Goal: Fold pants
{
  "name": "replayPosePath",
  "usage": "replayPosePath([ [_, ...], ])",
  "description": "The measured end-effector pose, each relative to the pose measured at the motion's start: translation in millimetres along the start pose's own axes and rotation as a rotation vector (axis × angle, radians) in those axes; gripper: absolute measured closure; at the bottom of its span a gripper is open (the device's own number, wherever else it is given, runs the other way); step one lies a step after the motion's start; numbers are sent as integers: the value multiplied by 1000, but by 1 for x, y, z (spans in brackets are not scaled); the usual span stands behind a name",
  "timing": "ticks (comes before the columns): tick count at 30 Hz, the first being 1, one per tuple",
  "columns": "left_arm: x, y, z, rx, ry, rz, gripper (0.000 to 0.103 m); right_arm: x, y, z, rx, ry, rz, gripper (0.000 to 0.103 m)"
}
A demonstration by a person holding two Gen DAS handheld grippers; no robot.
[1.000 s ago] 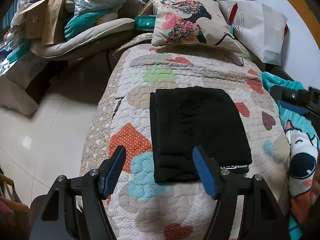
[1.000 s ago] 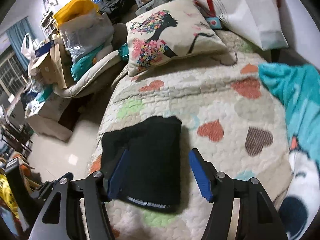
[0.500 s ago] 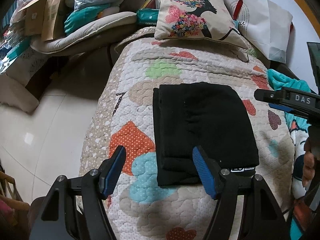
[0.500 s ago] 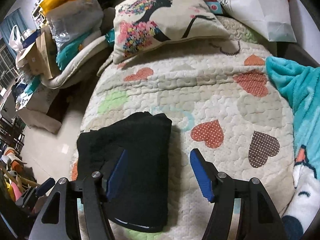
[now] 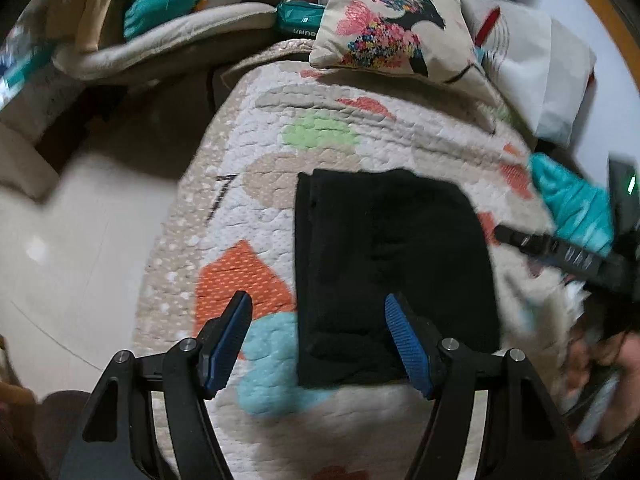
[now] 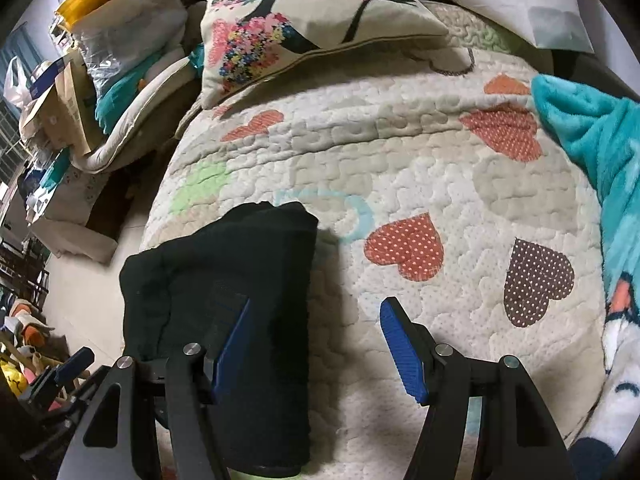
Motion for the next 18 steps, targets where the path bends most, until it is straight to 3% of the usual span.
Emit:
replayPosePath([
  [4, 5, -15, -5, -8, 62, 45, 34, -5, 0, -7, 17, -57, -40, 33],
  [9, 11, -25, -36, 40, 140, 85, 34, -2, 2, -18, 41, -115, -48, 33],
  [14, 17, -30, -75, 90, 157, 96, 34, 10, 1, -36, 63, -135, 10, 33],
  [18, 12, -31, -94, 113, 217, 117, 24, 11, -2, -53, 78, -236, -33, 33],
])
Point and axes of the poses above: each gripper's, at about its wrist camera, not at the fingertips, and z roughly against the way its jaws point, x to its left, y to its underside, the point moved 1 cm from there along -z, roughly the way its jaws point, and after that the axes turned 3 degrees about -z, right-handed, at the moved point
